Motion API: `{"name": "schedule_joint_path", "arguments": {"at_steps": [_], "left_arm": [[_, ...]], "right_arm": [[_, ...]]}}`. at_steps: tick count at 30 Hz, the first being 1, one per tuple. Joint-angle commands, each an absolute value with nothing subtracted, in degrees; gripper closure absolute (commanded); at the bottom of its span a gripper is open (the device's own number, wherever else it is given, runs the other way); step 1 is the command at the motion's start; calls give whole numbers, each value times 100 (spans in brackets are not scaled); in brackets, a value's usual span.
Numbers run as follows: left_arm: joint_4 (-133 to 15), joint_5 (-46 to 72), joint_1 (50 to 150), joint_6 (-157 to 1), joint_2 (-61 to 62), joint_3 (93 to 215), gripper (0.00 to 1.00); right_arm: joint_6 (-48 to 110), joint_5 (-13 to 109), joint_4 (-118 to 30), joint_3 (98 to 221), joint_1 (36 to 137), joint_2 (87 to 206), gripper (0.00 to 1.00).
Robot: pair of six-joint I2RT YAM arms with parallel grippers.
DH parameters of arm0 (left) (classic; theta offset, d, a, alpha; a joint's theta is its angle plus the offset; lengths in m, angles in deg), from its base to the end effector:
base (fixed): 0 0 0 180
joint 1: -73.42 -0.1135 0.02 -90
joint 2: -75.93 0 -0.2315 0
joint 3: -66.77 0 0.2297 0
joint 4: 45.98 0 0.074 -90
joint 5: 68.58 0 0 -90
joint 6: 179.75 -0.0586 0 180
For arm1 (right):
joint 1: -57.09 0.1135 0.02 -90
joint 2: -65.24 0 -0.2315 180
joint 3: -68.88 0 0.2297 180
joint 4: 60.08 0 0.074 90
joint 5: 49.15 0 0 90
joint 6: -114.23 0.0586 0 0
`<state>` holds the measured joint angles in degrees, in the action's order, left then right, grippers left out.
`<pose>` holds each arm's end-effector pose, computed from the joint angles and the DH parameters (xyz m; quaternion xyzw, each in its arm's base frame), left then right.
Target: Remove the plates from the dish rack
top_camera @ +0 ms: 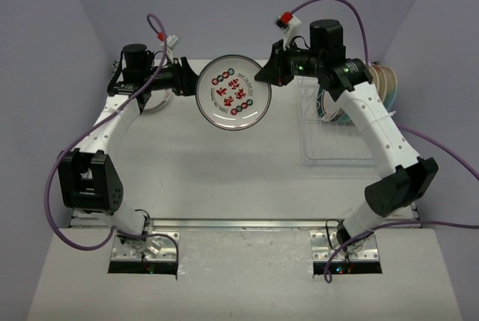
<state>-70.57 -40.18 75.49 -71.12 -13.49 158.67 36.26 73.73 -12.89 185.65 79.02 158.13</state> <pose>0.3394 -0.0638 0.3166 0.1803 0.7463 -0.5040 0.3955 0.3173 0.1620 0.3889 -0.2241 0.7848 0.3801 0.4352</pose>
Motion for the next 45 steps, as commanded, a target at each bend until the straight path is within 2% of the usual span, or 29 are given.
{"name": "schedule_joint_path", "arguments": {"at_steps": [1,7,12,18,26,29,31,33,34,36,37,38,39,40,41,43,45], "left_arm": [[-5581,-4352,7171,-5918,-836,15478,23],[-3924,-4839,6627,-4367,-902,15468,22],[-4127,-5220,6759,-4599,-739,15697,21],[-6363,-4968,7279,-6796,-537,15798,23],[-7568,-4385,7467,-7848,-553,15848,34],[-7776,-4362,7516,-7974,-561,15859,48],[-7815,-4362,7518,-7944,-571,15810,73],[-7800,-4376,7512,-7797,-598,15791,92],[-7728,-4383,7501,-7618,-619,15761,98],[-7469,-4431,7437,-7196,-652,15666,100],[-7212,-4447,7393,-6875,-662,15578,100],[-6825,-4442,7348,-6429,-667,15451,100],[-6695,-4423,7181,-6279,-674,15408,100],[-6377,-4374,7006,-5949,-707,15325,100],[-6038,-4231,6728,-5669,-756,15284,100],[-5860,-3877,6174,-5331,-1051,15423,100],[-6213,-3351,5626,-5374,-1343,15760,100]], "right_arm": [[3610,7005,-1760,18556,7915,15578,100],[3500,6863,-1760,18011,7867,15173,100],[3501,6951,-1775,17877,7856,15099,100],[3822,7357,-1868,18192,7862,15402,100],[4218,7641,-2091,18605,7862,15687,100],[4363,7633,-2150,18651,7862,15751,100],[4458,7582,-2216,18667,7862,15814,100],[4533,7543,-2269,18686,7862,15863,100],[4595,7531,-2282,18690,7862,15887,100],[4671,7415,-2269,18694,7868,15938,99],[4712,7298,-2225,18690,7866,15961,88],[4761,7151,-2147,18680,7856,15976,65],[4778,7101,-2121,18677,7853,15981,58],[4813,6890,-2074,18636,7818,15975,40],[4831,6533,-2021,18586,7748,15954,27],[4821,5944,-1871,18442,7590,15898,19],[4835,5558,-1801,18311,7339,15845,18]]}}
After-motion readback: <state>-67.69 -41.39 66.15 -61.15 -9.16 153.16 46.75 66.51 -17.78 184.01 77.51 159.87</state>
